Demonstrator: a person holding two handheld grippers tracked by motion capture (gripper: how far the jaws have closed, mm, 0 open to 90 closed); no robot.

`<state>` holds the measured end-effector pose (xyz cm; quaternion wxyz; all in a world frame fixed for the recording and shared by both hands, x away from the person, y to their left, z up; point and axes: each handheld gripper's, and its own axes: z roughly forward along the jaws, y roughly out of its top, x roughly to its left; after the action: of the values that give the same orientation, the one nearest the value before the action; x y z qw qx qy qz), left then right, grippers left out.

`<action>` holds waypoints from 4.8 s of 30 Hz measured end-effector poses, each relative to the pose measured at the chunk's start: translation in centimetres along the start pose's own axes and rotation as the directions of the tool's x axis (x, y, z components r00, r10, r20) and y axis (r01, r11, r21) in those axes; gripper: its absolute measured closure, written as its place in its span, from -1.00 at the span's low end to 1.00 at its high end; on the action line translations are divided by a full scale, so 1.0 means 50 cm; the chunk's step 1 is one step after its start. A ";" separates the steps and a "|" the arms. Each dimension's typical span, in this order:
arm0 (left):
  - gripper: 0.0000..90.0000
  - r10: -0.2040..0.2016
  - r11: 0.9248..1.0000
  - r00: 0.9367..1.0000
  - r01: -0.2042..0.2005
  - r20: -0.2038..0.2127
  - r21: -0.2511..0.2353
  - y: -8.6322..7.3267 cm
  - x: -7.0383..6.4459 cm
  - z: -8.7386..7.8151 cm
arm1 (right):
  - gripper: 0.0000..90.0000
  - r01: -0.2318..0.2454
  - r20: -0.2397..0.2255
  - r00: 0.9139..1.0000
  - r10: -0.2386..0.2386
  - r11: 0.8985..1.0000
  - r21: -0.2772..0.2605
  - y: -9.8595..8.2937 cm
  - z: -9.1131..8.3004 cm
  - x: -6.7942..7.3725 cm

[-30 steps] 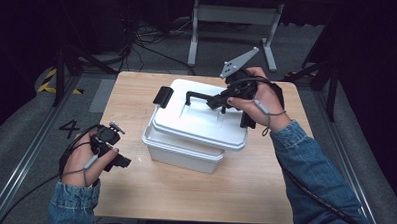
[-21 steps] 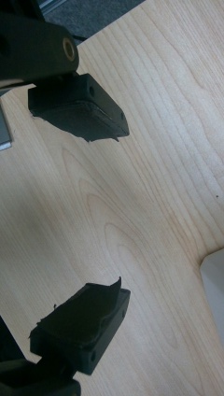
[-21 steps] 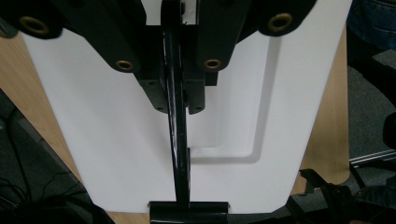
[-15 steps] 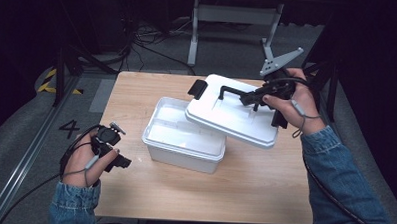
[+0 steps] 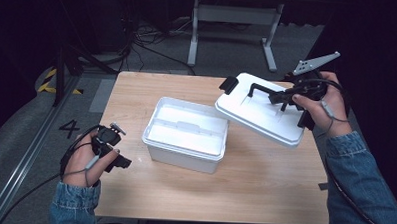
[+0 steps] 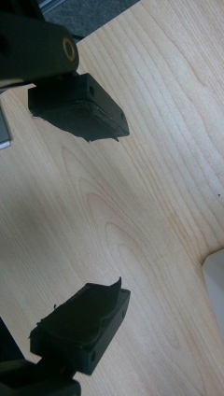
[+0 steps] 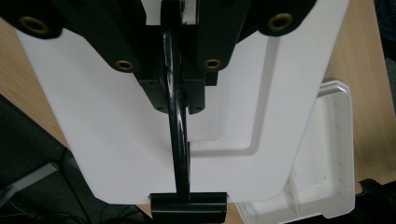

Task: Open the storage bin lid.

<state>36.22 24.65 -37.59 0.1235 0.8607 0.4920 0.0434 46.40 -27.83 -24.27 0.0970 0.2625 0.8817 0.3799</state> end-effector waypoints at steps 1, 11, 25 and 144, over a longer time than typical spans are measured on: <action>-0.56 -0.008 1.000 1.000 0.008 0.004 -0.002 -0.001 0.000 0.000 | 0.88 -0.009 0.005 1.000 0.009 1.000 -0.001 -0.006 -0.003 -0.007; -0.56 -0.009 1.000 1.000 0.009 0.003 -0.003 -0.001 0.000 0.001 | 0.88 -0.058 0.058 0.997 0.057 0.998 0.015 -0.041 -0.013 -0.055; -0.57 0.003 1.000 1.000 -0.003 -0.002 -0.001 0.000 0.002 0.004 | 0.88 -0.123 0.127 0.985 0.114 0.990 0.064 -0.118 0.018 -0.137; -0.58 0.022 1.000 1.000 -0.022 0.003 0.001 -0.009 -0.012 0.012 | 0.09 0.000 -0.119 0.993 0.010 0.997 0.077 -0.293 0.142 0.150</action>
<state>35.66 24.26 -38.24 0.1234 0.8663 0.4822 0.0431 37.00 -27.84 -39.54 0.0330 0.2451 0.8992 0.3609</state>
